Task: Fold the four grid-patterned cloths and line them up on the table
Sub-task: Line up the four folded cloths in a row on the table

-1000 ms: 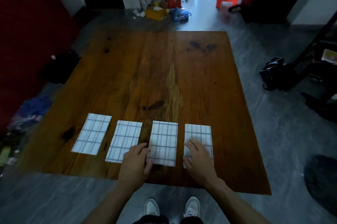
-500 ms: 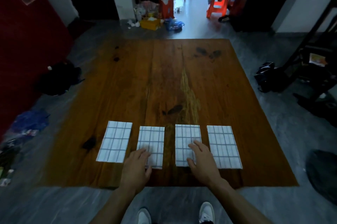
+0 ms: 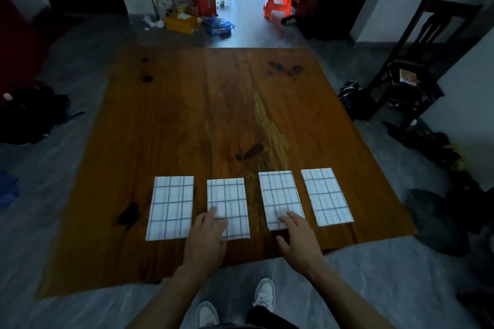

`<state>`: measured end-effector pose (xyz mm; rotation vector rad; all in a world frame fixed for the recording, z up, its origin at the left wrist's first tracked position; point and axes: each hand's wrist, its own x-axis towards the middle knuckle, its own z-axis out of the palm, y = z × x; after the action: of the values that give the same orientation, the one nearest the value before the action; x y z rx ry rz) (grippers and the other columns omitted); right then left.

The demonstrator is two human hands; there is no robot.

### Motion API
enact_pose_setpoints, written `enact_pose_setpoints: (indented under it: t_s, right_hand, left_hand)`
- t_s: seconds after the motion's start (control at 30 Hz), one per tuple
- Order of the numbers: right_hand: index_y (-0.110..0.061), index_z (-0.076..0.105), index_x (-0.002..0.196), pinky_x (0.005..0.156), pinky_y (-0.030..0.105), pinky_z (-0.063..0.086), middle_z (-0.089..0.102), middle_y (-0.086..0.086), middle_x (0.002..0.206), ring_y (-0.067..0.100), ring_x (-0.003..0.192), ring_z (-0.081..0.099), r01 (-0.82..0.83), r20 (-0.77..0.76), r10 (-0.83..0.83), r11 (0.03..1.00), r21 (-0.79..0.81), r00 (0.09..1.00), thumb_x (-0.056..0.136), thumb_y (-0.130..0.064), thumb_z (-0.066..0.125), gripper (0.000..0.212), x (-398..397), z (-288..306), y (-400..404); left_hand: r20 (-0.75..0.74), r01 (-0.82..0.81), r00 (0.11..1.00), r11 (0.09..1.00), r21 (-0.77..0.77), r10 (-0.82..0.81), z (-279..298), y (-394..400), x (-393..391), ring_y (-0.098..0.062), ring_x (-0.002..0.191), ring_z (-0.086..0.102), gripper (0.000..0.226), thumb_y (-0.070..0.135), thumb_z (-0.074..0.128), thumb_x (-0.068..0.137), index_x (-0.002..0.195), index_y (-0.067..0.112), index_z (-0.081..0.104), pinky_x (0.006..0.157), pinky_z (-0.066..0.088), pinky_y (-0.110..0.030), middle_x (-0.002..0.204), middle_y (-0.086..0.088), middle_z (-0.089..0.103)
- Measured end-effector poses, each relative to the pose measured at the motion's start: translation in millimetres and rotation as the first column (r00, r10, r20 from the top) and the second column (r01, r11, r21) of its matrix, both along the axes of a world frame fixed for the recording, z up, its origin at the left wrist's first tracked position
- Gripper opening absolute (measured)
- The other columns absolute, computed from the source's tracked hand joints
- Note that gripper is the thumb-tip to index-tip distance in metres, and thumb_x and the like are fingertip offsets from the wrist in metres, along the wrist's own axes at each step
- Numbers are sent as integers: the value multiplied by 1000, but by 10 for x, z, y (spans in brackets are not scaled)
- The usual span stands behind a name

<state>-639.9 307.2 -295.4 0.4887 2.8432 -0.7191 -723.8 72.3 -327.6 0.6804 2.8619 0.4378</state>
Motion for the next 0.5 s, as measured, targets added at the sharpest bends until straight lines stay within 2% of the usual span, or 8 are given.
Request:
enact_pose_setpoints:
  t_s: [0.27,0.4,0.5]
  right_hand:
    - [-20,37,148,116,24,15,32,1,156,15,144,25,25,-3,-25,998,-54,1000,96,-37,56,59,-145,-28,-28]
    - [-20,39,145,115,25,20,38,-2,152,12,140,30,15,-24,-16,998,-60,1000,94,-38,58,57,-205,-25,38]
    - [-19,41,144,112,20,17,40,-2,149,12,139,32,14,-38,-16,999,-46,999,95,-36,58,55,-237,-14,90]
  left_hand:
    - [23,-62,998,998,-1,62,-79,12,14,-29,121,51,50,20,82,72,119,25,66,90,53,-37,137,-14,54]
    - [24,-69,997,997,-27,70,-114,70,-35,-30,118,55,52,18,85,67,117,23,68,86,56,-38,132,-15,59]
    - [20,-68,997,997,-45,69,-108,134,-75,-31,116,57,54,19,87,64,115,22,70,87,55,-40,129,-15,61]
